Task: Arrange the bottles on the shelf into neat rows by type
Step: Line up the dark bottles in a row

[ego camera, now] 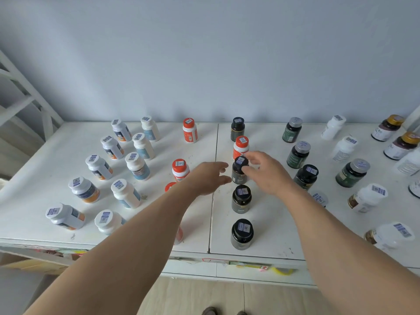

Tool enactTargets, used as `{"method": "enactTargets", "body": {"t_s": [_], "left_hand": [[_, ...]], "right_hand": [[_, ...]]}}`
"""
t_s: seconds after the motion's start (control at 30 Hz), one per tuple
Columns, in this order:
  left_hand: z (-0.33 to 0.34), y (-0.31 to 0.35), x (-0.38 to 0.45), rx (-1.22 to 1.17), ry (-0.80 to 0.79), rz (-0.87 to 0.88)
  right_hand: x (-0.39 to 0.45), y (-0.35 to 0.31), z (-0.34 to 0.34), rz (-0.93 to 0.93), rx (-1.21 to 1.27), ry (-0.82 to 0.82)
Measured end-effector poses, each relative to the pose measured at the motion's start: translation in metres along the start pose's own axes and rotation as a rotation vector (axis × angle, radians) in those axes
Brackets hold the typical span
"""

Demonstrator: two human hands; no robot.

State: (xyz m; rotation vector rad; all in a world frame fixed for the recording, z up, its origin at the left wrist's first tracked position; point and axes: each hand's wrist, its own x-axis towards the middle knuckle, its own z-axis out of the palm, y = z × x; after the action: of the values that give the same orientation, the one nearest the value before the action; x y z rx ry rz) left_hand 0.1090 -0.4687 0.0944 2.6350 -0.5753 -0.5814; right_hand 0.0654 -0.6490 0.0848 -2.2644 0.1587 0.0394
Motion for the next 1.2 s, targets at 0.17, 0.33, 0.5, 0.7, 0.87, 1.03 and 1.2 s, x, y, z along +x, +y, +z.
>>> {"method": "enactTargets", "body": {"t_s": [0.17, 0.33, 0.5, 0.7, 0.87, 1.03, 1.2], "left_hand": [[0.001, -0.001, 0.018, -0.029, -0.020, -0.029], [0.006, -0.005, 0.035, -0.020, -0.075, -0.016], [-0.005, -0.013, 0.052, -0.089, -0.108, 0.036], [-0.023, -0.016, 0.060, -0.171, -0.202, 0.136], [-0.032, -0.019, 0.061, -0.233, -0.244, 0.153], [-0.038, -0.019, 0.063, -0.317, -0.291, 0.119], [-0.040, -0.017, 0.063, -0.317, -0.315, 0.122]], "right_hand": [[0.026, -0.003, 0.004, 0.017, -0.151, -0.160], [0.035, 0.002, 0.008, 0.081, -0.120, -0.164], [0.041, -0.005, 0.006, 0.066, -0.109, -0.153], [0.045, -0.012, 0.002, 0.085, -0.126, -0.129], [0.048, -0.019, 0.000, 0.069, -0.159, -0.082], [0.048, -0.026, -0.004, 0.063, -0.185, -0.059], [0.049, -0.024, -0.005, 0.072, -0.159, -0.059]]}}
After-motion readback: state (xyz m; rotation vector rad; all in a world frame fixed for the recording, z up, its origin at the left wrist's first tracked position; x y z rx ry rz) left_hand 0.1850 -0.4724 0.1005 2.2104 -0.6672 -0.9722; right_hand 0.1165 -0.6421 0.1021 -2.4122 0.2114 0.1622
